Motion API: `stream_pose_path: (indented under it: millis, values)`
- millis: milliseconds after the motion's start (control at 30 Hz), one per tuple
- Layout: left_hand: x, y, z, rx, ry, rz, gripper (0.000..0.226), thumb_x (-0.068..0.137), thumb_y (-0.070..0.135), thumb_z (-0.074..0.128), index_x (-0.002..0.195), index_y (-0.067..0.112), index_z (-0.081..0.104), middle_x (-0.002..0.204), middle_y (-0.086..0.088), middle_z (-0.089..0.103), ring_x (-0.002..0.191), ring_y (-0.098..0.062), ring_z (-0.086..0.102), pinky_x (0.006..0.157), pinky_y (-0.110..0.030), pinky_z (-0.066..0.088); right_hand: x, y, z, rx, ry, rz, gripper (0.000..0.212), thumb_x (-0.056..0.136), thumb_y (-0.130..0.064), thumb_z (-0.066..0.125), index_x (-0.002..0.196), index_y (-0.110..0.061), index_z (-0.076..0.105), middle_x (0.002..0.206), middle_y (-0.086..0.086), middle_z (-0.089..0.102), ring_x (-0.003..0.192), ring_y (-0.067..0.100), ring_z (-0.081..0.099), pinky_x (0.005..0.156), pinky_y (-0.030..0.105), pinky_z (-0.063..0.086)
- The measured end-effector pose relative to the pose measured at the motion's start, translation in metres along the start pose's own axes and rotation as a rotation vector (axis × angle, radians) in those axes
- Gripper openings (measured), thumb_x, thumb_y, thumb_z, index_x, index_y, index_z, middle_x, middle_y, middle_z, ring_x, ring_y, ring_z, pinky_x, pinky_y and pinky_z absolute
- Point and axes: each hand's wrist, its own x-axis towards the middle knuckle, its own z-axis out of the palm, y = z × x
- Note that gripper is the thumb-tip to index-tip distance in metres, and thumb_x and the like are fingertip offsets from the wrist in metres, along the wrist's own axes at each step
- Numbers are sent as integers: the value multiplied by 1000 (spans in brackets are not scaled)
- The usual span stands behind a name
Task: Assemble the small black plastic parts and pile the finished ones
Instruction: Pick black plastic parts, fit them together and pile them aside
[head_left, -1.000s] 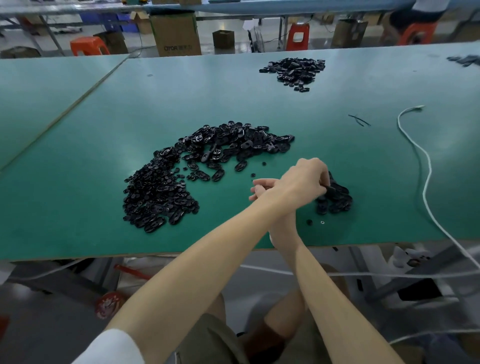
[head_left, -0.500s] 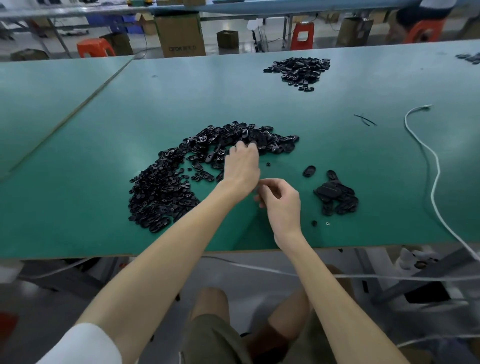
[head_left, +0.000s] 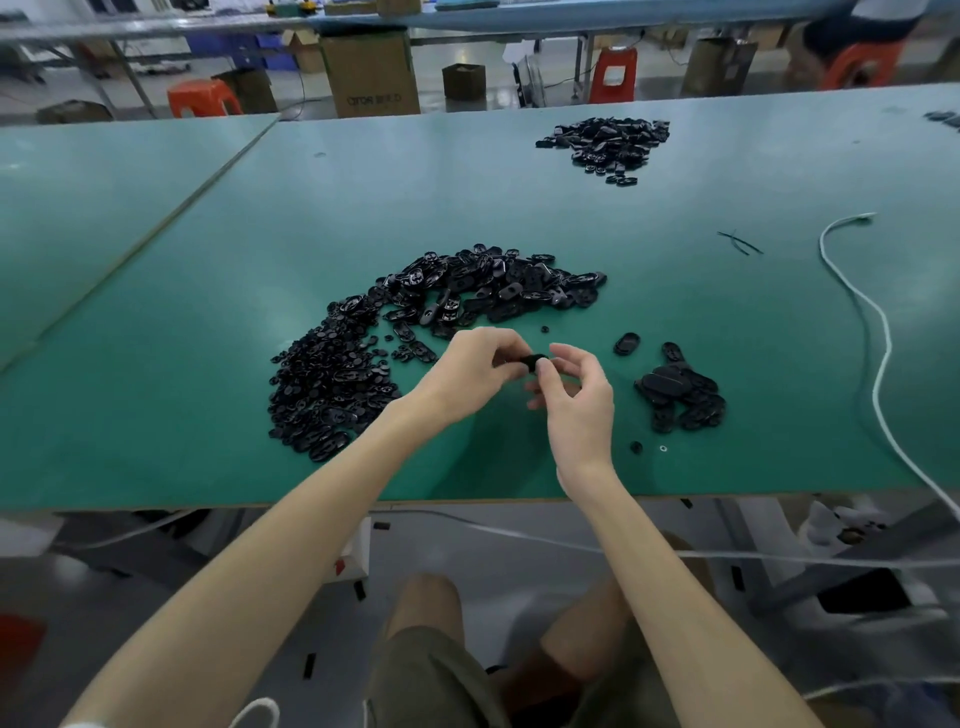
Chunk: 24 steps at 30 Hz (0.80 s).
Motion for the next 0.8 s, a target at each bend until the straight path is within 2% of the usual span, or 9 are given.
stream_pose_path:
  millis: [67, 167, 233, 300, 367, 400, 500, 600, 800]
  values:
    - [-7, 0, -5, -88, -59, -12, 13, 90, 8, 75, 98, 18, 74, 85, 10, 72, 76, 6, 64, 74, -10, 46, 0, 1, 0, -18, -18, -13, 7, 101, -12, 65, 102, -16, 69, 94, 4, 75, 74, 9, 70, 63, 21, 54]
    - [-14, -6, -12, -128, -19, -69, 13, 90, 14, 78, 97, 20, 70, 86, 7, 74, 76, 1, 67, 71, -10, 48, 0, 2, 0, -46, -32, -14, 7, 100, -14, 67, 96, -18, 71, 78, 0, 75, 65, 8, 66, 63, 21, 53]
    - [-17, -11, -22, -73, 47, -83, 7, 94, 16, 74, 99, 20, 70, 89, 8, 73, 73, 2, 66, 70, -9, 46, -1, 2, -1, -34, -31, -9, 6, 100, -15, 68, 96, -18, 71, 74, -1, 75, 61, 7, 64, 63, 21, 53]
    - [-18, -18, -36, 85, 99, -115, 9, 99, 11, 66, 103, 18, 71, 99, 6, 72, 78, -2, 65, 78, -18, 51, -1, 1, -1, -12, -29, -5, 6, 100, -12, 68, 97, -15, 72, 74, -1, 76, 63, 9, 66, 64, 21, 54]
    - [-20, -27, -52, 362, 113, -197, 15, 101, 9, 60, 111, 13, 70, 113, -3, 68, 95, -19, 66, 91, -37, 53, -2, 1, 0, -8, -34, -5, 6, 99, -10, 68, 97, -14, 72, 76, -1, 76, 67, 9, 70, 64, 21, 54]
    - [-21, -33, -59, 520, 105, -252, 15, 102, 7, 58, 113, 10, 67, 116, -7, 64, 99, -25, 63, 93, -42, 51, -2, 1, 0, -10, -36, -5, 7, 99, -10, 68, 96, -14, 71, 76, -1, 76, 69, 9, 71, 63, 21, 54]
    - [-26, -47, -74, 762, 14, -416, 5, 103, 2, 53, 107, 2, 55, 117, -19, 55, 96, -32, 51, 90, -44, 45, -3, 0, 1, -11, -36, -5, 8, 98, -8, 67, 96, -15, 71, 76, -4, 75, 69, 8, 71, 63, 20, 54]
    - [-27, -57, -79, 744, -4, -425, 4, 103, 1, 52, 104, 2, 56, 114, -19, 55, 93, -32, 52, 89, -44, 46, -3, 0, 1, -17, -42, -10, 9, 98, -7, 67, 96, -15, 71, 76, -6, 75, 71, 8, 72, 62, 19, 54]
    - [-26, -62, -76, 693, 88, -390, 7, 100, 6, 62, 100, 10, 67, 108, -13, 68, 101, -34, 63, 93, -43, 47, -3, 1, 1, -29, -63, -14, 9, 98, -7, 67, 96, -15, 71, 76, -7, 76, 72, 9, 73, 62, 20, 54]
